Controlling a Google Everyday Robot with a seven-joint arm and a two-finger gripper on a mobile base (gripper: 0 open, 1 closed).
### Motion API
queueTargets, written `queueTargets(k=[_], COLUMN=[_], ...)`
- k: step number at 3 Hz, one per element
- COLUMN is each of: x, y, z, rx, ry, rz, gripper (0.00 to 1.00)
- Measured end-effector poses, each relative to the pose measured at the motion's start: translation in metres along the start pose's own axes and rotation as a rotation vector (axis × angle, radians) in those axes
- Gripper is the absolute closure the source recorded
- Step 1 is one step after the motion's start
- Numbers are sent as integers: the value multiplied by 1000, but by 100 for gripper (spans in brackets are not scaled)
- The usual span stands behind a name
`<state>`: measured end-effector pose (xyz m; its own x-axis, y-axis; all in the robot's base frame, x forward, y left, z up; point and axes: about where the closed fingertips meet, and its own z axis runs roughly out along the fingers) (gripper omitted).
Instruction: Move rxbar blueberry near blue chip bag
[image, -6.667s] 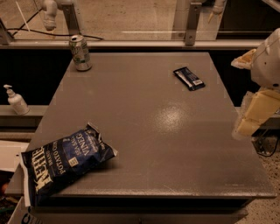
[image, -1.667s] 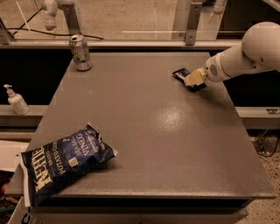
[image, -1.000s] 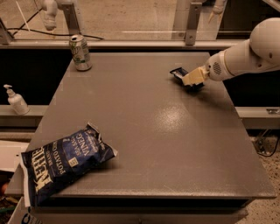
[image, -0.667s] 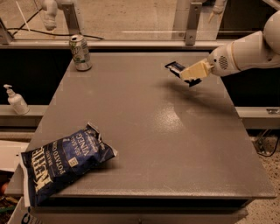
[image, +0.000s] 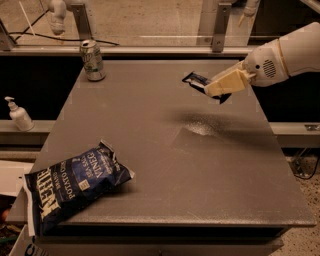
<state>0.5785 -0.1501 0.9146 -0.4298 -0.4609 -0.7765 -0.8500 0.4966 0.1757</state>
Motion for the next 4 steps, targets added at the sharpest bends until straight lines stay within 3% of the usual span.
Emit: queueTargets(k=[1, 2, 4], x=[0, 6, 37], y=[0, 29, 121], z=[1, 8, 26], rx=[-1, -82, -245], ry=[1, 5, 70], rz=[0, -43, -244], gripper=[100, 100, 100])
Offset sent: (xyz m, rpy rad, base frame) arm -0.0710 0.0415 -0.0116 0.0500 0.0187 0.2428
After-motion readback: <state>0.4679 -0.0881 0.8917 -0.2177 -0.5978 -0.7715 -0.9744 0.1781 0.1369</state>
